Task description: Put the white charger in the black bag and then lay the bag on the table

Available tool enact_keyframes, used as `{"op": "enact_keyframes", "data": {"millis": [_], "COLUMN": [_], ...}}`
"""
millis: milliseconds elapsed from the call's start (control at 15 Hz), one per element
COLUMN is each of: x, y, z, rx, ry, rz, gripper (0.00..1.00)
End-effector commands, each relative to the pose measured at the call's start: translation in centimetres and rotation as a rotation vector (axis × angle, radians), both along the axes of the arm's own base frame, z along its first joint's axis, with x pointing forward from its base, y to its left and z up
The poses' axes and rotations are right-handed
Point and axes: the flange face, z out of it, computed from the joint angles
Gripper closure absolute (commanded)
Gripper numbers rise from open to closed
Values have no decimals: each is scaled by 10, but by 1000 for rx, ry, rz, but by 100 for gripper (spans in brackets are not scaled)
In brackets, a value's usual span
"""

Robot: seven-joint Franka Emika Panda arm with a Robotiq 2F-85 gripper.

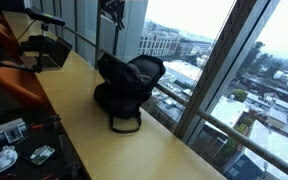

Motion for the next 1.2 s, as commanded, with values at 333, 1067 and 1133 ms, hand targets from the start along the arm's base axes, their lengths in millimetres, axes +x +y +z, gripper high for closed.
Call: {"op": "enact_keyframes", "data": {"millis": [333, 1067, 1133], "x": [5, -13, -15], "y": [0, -19, -18], "z": [50, -86, -96], "rx": [-23, -82, -86], "ry": [-51, 248, 271], "rz": [-19, -72, -72], "gripper": [100, 20, 14]}}
